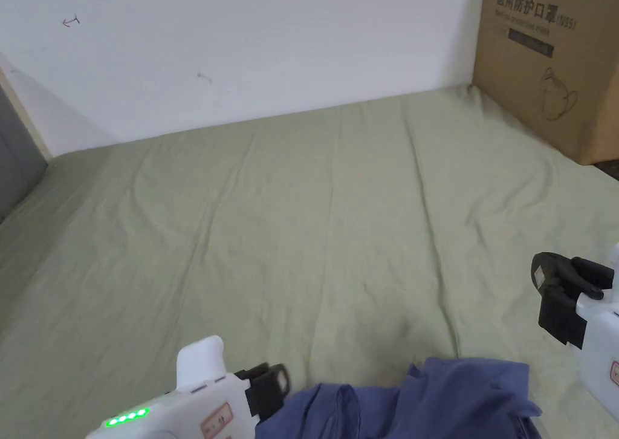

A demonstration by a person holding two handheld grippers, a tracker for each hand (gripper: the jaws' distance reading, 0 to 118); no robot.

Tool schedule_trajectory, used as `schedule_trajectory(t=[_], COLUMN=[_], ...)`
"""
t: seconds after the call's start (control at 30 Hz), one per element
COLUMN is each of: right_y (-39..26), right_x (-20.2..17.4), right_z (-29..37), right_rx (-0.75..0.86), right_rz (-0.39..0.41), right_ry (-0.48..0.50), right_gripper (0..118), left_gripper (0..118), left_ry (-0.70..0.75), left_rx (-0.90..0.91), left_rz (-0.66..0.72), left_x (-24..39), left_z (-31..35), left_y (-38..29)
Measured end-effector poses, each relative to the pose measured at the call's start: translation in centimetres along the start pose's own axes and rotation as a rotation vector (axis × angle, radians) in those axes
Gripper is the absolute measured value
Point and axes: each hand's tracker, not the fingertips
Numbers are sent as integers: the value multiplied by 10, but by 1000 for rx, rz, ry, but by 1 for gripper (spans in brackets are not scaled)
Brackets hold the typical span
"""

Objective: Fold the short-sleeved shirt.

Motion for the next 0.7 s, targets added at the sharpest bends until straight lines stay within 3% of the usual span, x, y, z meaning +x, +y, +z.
schedule_trajectory(t=[0.07,0.2,0.37,0.57,0.7], right_y=[-1,-4,-5,0,2], right_x=[2,5,10,14,9], right_z=[1,2,9,13,13], right_rx=[-2,-3,-4,3,5], right_rz=[-11,-26,-36,-49,-39], right_ry=[3,3,-9,-28,-26], right_gripper=[0,0,0,0,0], left_gripper=[8,8,8,8,9], left_ry=[104,-60,-45,-225,-400], left_rx=[-9,-136,-134,-168,-55], left_rz=[-123,-117,-242,-32,156], left_x=[5,28,74,43,-10], left_z=[4,-13,-28,-13,20], left_y=[-14,-48,-77,-56,-27])
